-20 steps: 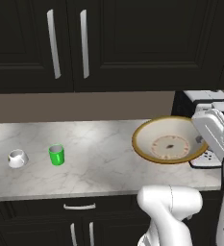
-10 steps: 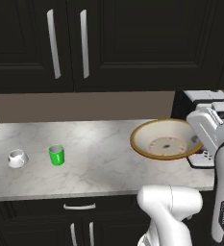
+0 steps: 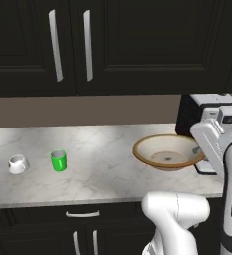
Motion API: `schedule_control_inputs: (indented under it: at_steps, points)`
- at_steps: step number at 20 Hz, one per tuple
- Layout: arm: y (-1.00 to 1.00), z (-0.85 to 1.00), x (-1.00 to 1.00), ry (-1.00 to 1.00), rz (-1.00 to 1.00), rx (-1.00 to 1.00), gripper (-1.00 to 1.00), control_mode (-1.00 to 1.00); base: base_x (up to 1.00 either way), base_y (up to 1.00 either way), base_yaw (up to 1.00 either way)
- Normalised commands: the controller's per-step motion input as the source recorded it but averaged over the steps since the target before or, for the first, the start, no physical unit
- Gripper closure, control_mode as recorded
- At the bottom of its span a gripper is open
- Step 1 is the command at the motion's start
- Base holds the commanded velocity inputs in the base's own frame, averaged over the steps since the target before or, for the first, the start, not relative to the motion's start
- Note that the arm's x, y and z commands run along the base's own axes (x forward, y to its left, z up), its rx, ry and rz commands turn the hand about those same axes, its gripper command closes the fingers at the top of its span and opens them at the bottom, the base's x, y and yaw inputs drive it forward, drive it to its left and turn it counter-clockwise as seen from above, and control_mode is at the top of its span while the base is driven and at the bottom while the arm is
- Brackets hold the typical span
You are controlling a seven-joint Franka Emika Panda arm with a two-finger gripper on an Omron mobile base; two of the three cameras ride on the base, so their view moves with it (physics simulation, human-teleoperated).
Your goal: Clear the mugs and bowl far away from the sink.
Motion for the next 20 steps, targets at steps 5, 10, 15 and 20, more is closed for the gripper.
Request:
schedule_control_inputs:
  at_steps: [5,10,15,20]
  points:
    - [0.31,-0.91,0.40,-0.17,0.00,0.03,1.00,-1.00,0.00,0.00,0.00]
    - [0.50,-0.72,0.41,-0.18,0.00,0.00,1.00,-1.00,0.00,0.00,0.00]
    - [0.48,-0.60,0.45,-0.14,0.00,0.00,1.00,-1.00,0.00,0.00,0.00]
    - [0.41,-0.51,0.51,-0.09,0.00,0.00,1.00,-1.00,0.00,0.00,0.00]
